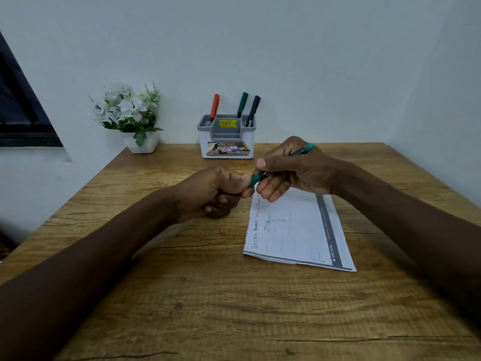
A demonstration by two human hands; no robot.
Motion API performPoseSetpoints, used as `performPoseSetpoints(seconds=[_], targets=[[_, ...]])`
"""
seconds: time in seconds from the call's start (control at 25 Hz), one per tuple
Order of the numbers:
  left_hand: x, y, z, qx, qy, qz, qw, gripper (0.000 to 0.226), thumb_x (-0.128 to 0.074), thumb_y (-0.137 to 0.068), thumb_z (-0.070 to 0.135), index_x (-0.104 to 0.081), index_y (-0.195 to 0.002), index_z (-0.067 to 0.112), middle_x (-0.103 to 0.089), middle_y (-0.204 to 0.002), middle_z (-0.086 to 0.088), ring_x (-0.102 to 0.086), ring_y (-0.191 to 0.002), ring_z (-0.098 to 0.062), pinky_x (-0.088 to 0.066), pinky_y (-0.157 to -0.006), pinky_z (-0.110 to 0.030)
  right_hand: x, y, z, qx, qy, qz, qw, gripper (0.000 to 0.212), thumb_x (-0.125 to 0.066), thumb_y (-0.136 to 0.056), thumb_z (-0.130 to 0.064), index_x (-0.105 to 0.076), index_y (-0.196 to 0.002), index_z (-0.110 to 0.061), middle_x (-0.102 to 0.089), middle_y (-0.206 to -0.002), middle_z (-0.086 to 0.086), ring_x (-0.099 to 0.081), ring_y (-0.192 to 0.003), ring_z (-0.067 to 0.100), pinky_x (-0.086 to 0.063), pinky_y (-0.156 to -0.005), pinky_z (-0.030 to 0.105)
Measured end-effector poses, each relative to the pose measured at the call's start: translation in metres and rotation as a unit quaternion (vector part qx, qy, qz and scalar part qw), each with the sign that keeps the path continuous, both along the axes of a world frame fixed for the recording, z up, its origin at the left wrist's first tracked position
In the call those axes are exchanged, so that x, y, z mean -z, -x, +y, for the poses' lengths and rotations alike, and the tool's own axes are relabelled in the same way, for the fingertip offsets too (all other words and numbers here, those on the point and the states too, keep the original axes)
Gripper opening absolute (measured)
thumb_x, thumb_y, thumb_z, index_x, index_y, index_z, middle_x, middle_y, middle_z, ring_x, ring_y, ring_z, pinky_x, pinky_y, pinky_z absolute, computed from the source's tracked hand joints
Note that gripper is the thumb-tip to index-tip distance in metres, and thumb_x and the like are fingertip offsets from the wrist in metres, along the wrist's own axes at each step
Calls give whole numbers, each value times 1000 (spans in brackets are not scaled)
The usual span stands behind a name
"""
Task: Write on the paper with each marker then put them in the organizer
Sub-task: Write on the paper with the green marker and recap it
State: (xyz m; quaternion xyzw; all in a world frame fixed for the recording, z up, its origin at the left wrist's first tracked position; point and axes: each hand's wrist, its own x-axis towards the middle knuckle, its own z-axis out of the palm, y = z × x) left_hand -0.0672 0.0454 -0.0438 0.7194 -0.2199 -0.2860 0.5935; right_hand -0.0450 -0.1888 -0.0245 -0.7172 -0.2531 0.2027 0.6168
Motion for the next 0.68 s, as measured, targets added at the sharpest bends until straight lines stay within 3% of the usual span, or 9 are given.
performPoseSetpoints(seconds=[0.08, 0.2, 0.24, 0.28, 0.36, 0.44, 0.56, 0.68], targets=[[0, -1, 2, -10, -15, -21, 1000, 36, -45, -105, 32, -59, -78, 10, -33, -53, 0, -20, -42, -12, -14, -43, -26, 1, -2, 0, -12, -10, 6, 1000, 32, -64, -93, -15, -70, -110, 12, -74, -97, 32, -79, -76, 29, -65, -68, 33], [2, 0, -1, -54, -53, -180, 981, 36, -50, -105, 24, -64, -74, 13, -43, -53, 0, -31, -43, -12, -26, -43, -23, 5, -2, 1, -23, -31, 23, 999, 31, -62, -94, -13, -69, -110, 12, -75, -96, 31, -79, -78, 28, -65, -70, 33], [2, -1, 2, -54, -80, -285, 954, 34, -55, -104, 21, -66, -73, 16, -48, -53, 1, -37, -44, -9, -32, -45, -22, 5, -2, 2, -16, -37, 24, 999, 29, -62, -94, -12, -69, -109, 12, -76, -93, 29, -79, -77, 27, -65, -68, 32], [3, -4, 6, -61, -122, -404, 905, 30, -59, -102, 20, -69, -73, 19, -53, -53, 4, -43, -44, -7, -35, -48, -19, 4, -4, 1, 9, -45, 19, 999, 26, -61, -94, -12, -71, -105, 10, -77, -89, 27, -79, -73, 25, -65, -66, 31], [5, -13, 13, -120, -180, -530, 820, 23, -67, -97, 22, -75, -76, 17, -59, -54, 6, -52, -48, -6, -34, -51, -14, 0, -7, -7, 116, -82, 4, 990, 22, -62, -97, -13, -75, -92, 4, -77, -75, 20, -76, -60, 20, -63, -58, 28], [6, -15, 17, -165, -161, -526, 819, 26, -67, -97, 21, -74, -73, 14, -64, -57, 5, -56, -51, -6, -35, -52, -10, -2, -11, -18, 182, -121, 13, 976, 21, -64, -98, -14, -76, -88, -1, -77, -71, 15, -75, -57, 16, -62, -55, 26], [13, -12, 8, -174, -200, -486, 833, 26, -60, -100, 24, -72, -77, 23, -70, -69, 10, -63, -64, 0, -36, -59, -6, 2, -9, -20, 120, -112, 45, 985, 27, -63, -95, -19, -74, -108, 1, -79, -91, 18, -79, -75, 19, -65, -69, 29], [19, -9, 1, -174, -194, -421, 869, 36, -47, -106, 30, -69, -81, 18, -69, -75, 8, -61, -71, 3, -36, -63, -12, 6, -15, -22, 94, -81, 44, 991, 36, -65, -92, -19, -71, -118, 5, -75, -111, 26, -78, -90, 24, -65, -79, 34]])
